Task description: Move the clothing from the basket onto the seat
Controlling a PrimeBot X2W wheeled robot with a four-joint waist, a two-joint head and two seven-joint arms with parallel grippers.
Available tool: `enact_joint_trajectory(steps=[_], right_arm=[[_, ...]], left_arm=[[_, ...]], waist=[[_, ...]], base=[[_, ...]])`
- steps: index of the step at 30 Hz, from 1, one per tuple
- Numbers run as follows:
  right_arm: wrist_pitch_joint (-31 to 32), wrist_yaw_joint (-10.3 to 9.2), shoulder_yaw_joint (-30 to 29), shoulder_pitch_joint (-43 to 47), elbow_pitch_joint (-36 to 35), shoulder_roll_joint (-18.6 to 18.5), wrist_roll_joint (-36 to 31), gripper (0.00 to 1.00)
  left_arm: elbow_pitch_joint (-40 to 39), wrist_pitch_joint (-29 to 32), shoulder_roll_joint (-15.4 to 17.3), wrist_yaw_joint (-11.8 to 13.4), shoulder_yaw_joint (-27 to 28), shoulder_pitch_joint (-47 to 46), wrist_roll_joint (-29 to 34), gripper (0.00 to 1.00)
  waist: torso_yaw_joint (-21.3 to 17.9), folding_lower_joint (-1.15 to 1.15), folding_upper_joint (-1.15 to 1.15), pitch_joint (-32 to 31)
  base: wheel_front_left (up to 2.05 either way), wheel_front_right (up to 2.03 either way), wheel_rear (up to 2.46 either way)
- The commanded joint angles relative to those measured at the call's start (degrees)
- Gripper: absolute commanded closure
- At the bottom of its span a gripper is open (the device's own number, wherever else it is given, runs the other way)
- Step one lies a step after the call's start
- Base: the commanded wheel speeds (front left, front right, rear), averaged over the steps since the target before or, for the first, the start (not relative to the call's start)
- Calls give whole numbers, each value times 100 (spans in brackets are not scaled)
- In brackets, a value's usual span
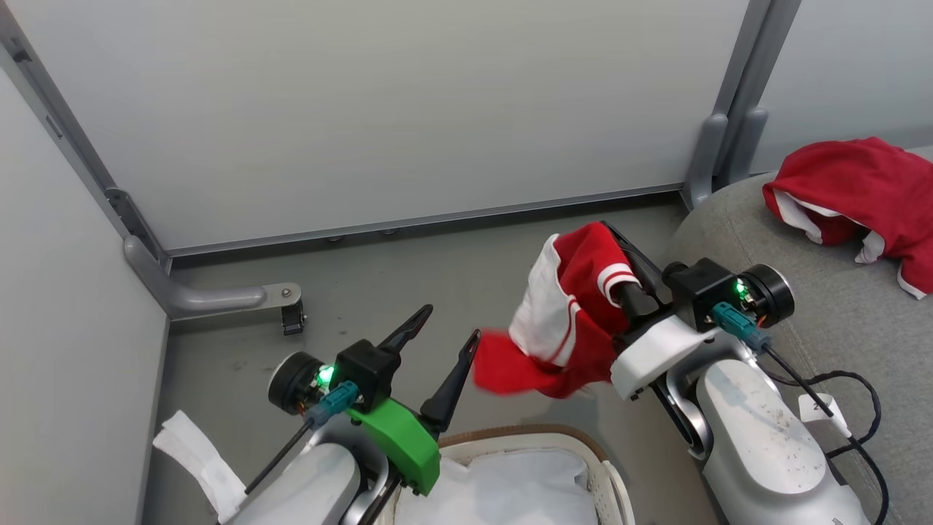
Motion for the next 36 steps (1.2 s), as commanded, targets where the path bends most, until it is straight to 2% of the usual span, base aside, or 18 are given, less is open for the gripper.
enact_joint_trajectory(steps=[1, 9, 20, 27, 36], right_arm=[[-11, -6, -58, 108, -47, -19, -44, 100], [-12, -6, -256, 169, -122, -19, -66, 100], [-12, -6, -434, 161, -283, -21, -117, 100], [-12, -7, -618, -25, -446, -21, -237, 100], [-12, -6, -992, -97, -643, -19, -430, 100]], left_arm=[[-52, -17, -55, -9, 123, 174, 84, 0], [-140, -18, -226, -195, 621, 762, 439, 0], [-137, -17, -501, -345, 1077, 1064, 908, 0], [-224, -12, -639, -401, 1285, 1178, 1094, 0], [-393, -13, -772, -440, 1482, 998, 1417, 0]], waist=[[-19, 0, 0, 26], [-75, 0, 0, 70], [-263, 0, 0, 92], [-818, 0, 0, 271], [-1829, 0, 0, 692]], base=[[0, 0, 0], [0, 0, 0], [0, 0, 0], [0, 0, 0], [0, 0, 0]])
